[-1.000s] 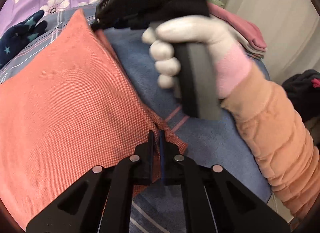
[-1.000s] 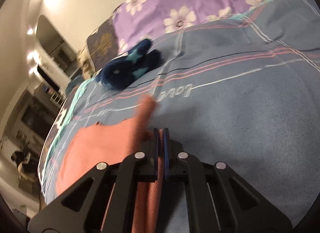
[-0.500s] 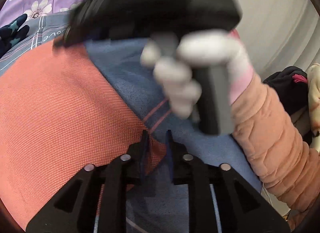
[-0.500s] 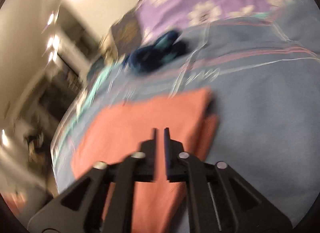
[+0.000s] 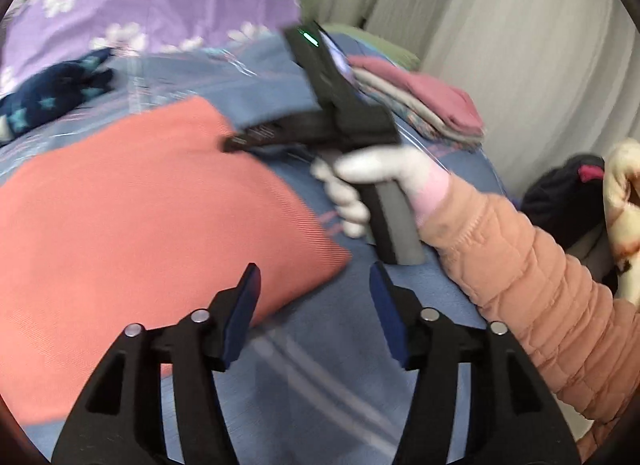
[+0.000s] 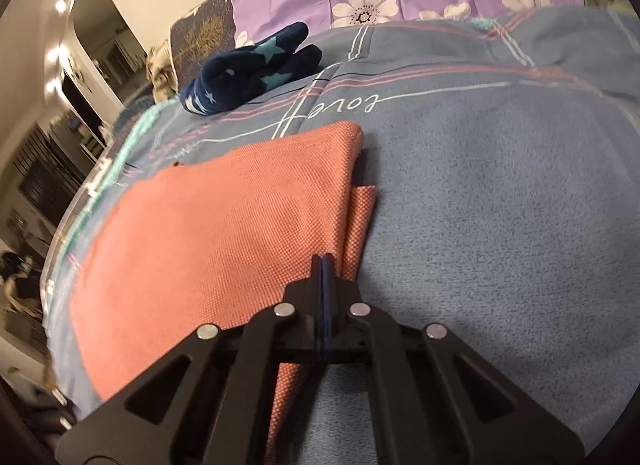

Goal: Fold small clothes

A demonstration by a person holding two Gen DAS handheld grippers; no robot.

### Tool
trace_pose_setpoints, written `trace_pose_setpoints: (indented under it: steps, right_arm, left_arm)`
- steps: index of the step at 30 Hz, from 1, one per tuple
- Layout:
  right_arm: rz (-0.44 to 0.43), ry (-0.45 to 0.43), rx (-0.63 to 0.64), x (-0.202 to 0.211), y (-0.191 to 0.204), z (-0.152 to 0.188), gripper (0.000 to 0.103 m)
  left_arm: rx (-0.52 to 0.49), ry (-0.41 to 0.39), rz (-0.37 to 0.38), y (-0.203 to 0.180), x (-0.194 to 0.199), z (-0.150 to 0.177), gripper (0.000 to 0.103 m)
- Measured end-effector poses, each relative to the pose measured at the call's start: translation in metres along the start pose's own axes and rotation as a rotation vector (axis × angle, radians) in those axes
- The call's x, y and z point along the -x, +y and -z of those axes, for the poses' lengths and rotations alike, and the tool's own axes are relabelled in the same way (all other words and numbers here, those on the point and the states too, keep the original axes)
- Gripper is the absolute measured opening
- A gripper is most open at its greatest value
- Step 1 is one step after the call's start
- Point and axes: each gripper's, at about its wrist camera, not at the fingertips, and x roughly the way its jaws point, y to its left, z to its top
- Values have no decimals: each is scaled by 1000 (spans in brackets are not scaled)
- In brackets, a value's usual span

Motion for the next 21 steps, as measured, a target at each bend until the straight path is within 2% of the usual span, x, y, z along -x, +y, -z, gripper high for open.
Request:
trace_pose_setpoints:
  steps: [2, 6, 10, 13, 16, 18, 21]
  right_arm:
    - [48, -1, 38, -2, 9, 1, 0]
    - [212, 3, 172, -11, 36, 3, 0]
    - [336, 14, 280, -18, 54, 7, 1]
    - [401, 27, 324, -20, 61, 5, 1]
    - [462, 17, 305, -12, 70, 1, 8]
    - [481, -4, 307, -5, 84, -2, 18]
    - [479, -32, 371, 3, 117, -9, 19]
  left_arm:
    - [38, -29, -43, 20, 17, 1, 61]
    - [128, -88, -115, 53, 51, 10, 63]
    - [203, -167, -193, 86, 92, 31, 69]
    - [263, -233, -294, 116, 123, 53, 71]
    - [334, -281, -390, 152, 152, 82, 72]
    - [393, -307, -413, 179, 168, 100, 72]
    - [480, -323, -412, 210, 181, 119, 71]
